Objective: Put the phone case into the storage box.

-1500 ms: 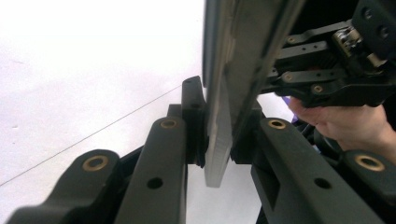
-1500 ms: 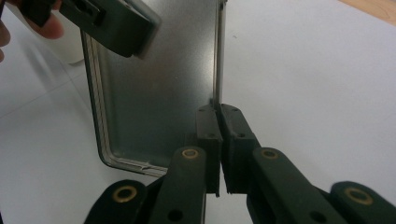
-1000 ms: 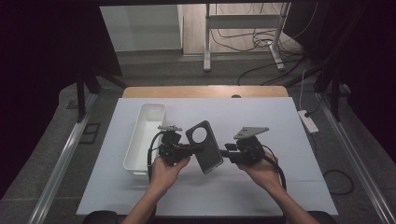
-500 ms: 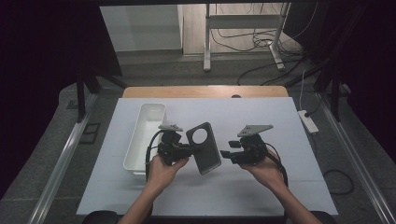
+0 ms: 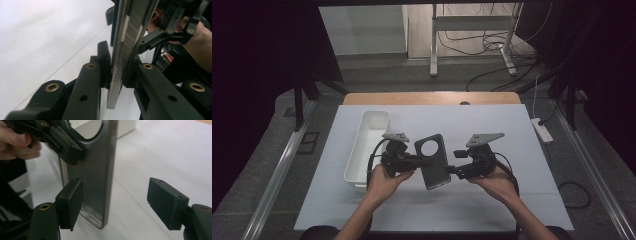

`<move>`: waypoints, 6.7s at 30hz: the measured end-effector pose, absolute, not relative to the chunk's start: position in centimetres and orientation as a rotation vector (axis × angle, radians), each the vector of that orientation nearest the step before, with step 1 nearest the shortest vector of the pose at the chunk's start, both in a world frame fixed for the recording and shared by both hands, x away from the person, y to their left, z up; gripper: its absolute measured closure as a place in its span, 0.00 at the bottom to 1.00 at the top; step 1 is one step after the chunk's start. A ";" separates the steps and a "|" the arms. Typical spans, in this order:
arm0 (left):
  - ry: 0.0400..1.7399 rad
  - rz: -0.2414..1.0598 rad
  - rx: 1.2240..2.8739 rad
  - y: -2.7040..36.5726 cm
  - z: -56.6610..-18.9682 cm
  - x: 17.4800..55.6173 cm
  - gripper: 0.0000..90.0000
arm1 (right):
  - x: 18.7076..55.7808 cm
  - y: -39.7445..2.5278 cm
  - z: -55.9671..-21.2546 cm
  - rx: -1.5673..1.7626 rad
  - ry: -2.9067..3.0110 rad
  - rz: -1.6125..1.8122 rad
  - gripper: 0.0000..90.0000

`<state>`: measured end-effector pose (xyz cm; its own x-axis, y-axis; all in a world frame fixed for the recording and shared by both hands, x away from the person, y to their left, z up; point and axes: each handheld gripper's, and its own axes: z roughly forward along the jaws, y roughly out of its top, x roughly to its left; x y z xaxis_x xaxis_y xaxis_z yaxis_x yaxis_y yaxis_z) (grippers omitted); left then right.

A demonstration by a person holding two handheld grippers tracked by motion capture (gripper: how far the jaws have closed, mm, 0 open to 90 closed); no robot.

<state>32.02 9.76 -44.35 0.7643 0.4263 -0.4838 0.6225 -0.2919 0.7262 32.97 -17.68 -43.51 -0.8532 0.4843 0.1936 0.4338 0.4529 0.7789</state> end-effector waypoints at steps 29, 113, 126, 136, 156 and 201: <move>0.614 -0.325 1.891 9.3 -44.1 31.8 0.87 | 32.8 -17.4 -43.4 0.709 2.876 1.639 0.88; 1.124 0.184 1.915 10.2 -43.6 31.7 0.99 | 31.6 -17.0 -43.2 0.811 2.633 1.335 0.48; 1.137 0.209 1.923 11.2 -42.7 32.6 0.99 | 31.3 -19.4 -43.3 0.850 2.594 1.286 0.33; 1.143 0.212 1.923 12.1 -41.8 33.4 0.99 | 30.9 -21.7 -43.7 0.895 2.563 1.255 0.26; 1.189 0.230 1.912 14.7 -40.2 35.0 0.99 | 30.0 -24.6 -44.0 0.985 2.521 1.196 0.15; 1.352 0.345 1.852 21.8 -37.1 37.0 0.99 | 27.0 -31.9 -45.0 1.216 2.360 1.158 0.00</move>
<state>36.95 21.82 -37.09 0.3914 0.8916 -0.2276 0.6733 -0.1088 0.7314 27.02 -31.94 -45.05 -0.6227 0.7710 0.1331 0.5771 0.3377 0.7436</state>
